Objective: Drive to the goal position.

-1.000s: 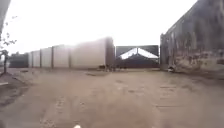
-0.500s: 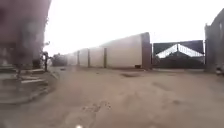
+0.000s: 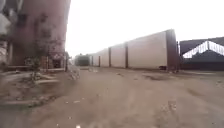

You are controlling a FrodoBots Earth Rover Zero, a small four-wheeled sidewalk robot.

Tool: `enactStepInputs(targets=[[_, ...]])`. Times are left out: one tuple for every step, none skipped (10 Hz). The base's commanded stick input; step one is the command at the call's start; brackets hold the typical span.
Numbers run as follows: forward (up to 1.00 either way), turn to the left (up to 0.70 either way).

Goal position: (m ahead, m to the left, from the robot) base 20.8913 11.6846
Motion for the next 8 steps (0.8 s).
enactStepInputs(targets=[[1.00, 0.02], [1.00, 0.02], [1.00, 0.02], [1.00, -0.04], [1.00, -0.26], [1.00, -0.27], [1.00, -0.03], [1.00, 0.02]])
